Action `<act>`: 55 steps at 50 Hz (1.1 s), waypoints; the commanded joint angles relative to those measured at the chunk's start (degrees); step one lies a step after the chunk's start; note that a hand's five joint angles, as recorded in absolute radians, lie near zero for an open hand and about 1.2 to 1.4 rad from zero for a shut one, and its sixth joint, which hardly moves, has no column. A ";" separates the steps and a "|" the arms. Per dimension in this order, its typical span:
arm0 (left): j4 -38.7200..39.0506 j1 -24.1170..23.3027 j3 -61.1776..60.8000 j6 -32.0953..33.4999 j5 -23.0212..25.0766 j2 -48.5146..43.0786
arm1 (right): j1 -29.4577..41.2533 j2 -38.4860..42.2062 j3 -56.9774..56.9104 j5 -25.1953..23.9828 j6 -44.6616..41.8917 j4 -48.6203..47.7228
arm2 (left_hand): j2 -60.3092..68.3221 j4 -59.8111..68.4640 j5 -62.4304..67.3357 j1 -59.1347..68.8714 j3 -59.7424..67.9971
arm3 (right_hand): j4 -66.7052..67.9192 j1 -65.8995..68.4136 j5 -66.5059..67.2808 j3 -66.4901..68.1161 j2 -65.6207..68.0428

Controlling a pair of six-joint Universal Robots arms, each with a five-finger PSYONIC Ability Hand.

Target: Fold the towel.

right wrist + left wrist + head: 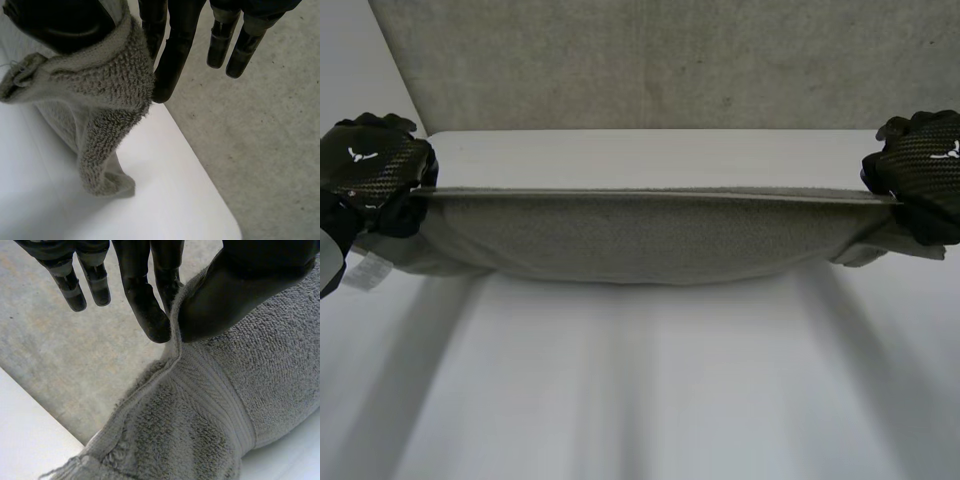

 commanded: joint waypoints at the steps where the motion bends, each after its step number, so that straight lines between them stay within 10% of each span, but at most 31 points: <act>1: 0.13 -0.02 -0.06 0.12 1.61 -2.20 | 0.49 4.86 0.56 1.76 -12.39 0.18 | 2.92 -3.22 2.24 6.40 -2.39 | -4.45 5.88 3.69 -2.87 5.97; 24: -1.54 -1.69 -0.06 0.03 2.23 -8.80 | -1.36 8.83 0.91 0.62 -22.69 8.00 | 2.92 -3.22 2.24 6.40 -2.39 | -4.45 5.88 3.69 -2.87 5.97; 38: -8.13 -1.69 2.75 -4.27 8.03 -7.13 | -1.62 11.38 -4.71 -6.67 -12.32 18.02 | 2.92 -3.22 2.24 6.40 -2.39 | -4.45 5.88 3.69 -2.87 5.97; 55: -7.87 -1.25 14.97 -3.66 7.15 -31.47 | 1.98 33.96 -18.60 5.72 -22.16 19.52 | 2.92 -3.22 2.24 6.40 -2.39 | -4.45 5.88 3.69 -2.87 5.97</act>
